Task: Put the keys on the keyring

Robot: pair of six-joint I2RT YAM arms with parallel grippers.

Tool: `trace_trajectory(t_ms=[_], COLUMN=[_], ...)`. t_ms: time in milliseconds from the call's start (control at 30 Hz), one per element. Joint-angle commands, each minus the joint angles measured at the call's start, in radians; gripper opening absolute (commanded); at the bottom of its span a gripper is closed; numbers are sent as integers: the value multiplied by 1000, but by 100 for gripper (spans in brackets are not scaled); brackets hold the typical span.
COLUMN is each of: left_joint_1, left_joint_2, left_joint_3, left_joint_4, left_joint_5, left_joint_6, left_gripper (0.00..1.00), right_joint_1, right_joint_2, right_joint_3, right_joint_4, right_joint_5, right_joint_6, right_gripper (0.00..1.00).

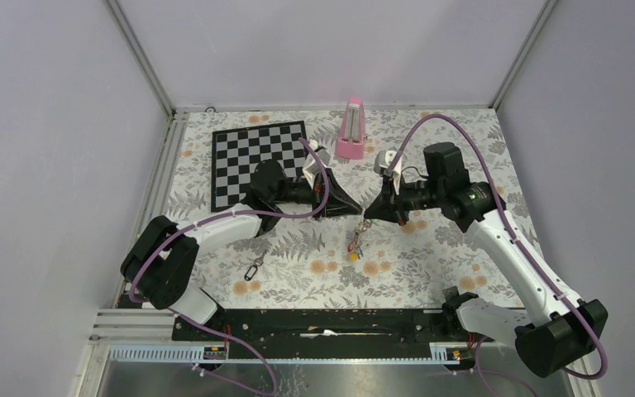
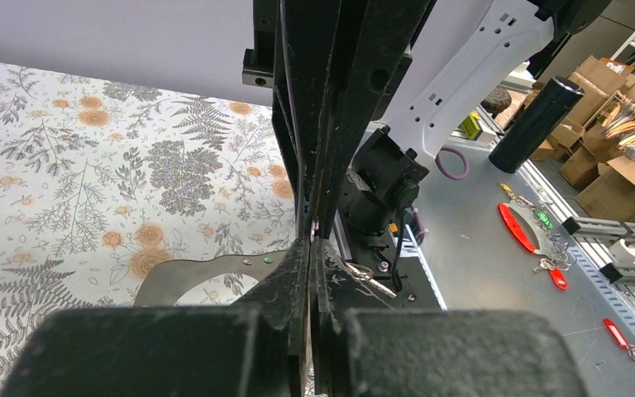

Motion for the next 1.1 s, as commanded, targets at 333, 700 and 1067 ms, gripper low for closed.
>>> trace_trajectory(t_ms=[333,700,1067], left_joint_1=[-3,-40,-48], left_joint_2=[-49,-8,17], left_joint_3=[201,220,232], left_joint_4=[-524,-546,-520], left_joint_5=[33,38,38], left_joint_6=[462,527,514], left_gripper=[40,40,26], right_joint_1=[31,39,39], right_joint_2=[53,78,75], right_joint_3=[119,140,104], right_joint_4=[-183,-203,-175], right_joint_5=[151,145,128], right_joint_6=[-91,-73,-65], right_gripper=[0,0,0])
